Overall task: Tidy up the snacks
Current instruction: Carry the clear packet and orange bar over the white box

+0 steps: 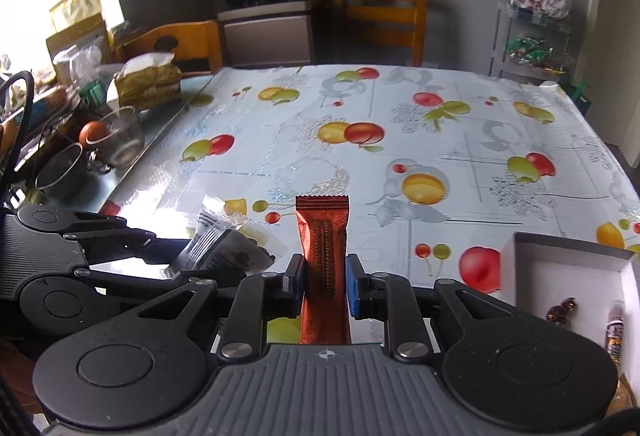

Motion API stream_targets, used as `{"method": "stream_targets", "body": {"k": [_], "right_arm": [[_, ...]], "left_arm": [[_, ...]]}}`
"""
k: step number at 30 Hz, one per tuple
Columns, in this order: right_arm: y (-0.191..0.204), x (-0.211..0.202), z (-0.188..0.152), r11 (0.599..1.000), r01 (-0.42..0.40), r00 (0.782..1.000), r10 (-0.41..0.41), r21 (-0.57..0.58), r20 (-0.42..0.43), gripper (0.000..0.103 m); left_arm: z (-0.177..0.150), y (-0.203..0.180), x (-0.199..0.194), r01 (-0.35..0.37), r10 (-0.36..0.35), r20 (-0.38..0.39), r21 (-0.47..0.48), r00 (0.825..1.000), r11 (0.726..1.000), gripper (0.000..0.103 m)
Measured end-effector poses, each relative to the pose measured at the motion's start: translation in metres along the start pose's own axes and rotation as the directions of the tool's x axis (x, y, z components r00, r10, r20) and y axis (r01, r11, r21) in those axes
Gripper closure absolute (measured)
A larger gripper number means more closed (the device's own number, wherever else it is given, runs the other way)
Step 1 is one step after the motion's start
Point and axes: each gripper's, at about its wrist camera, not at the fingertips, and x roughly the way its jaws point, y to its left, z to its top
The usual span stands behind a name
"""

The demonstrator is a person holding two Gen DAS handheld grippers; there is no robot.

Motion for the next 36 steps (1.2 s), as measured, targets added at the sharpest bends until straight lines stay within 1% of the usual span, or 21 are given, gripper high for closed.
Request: {"method": "stream_targets", "body": {"k": [17,28,36], "right_arm": [[-0.045,-0.050,-0.014,0.988,0.083,0.993,-0.092,0.127,0.070,0.080],[-0.070,-0.077,-0.029,0.970,0.137,0.984,-0.157,0.199,0.088,0.080],[-0.083,-0.091,-0.036,0.957,0.170,0.975,-0.197,0.234,0.097,0.080]], "left_arm": [[0.020,-0.046,0.000,0.091,-0.092,0.014,0.066,0.996,0.994,0.070],[0.028,-0.082,0.001,0.154,-0.157,0.014,0.130,0.988,0.980,0.070],[0.036,-0.104,0.000,0.186,-0.191,0.013,0.167,0.982,0.968,0.070]]}}
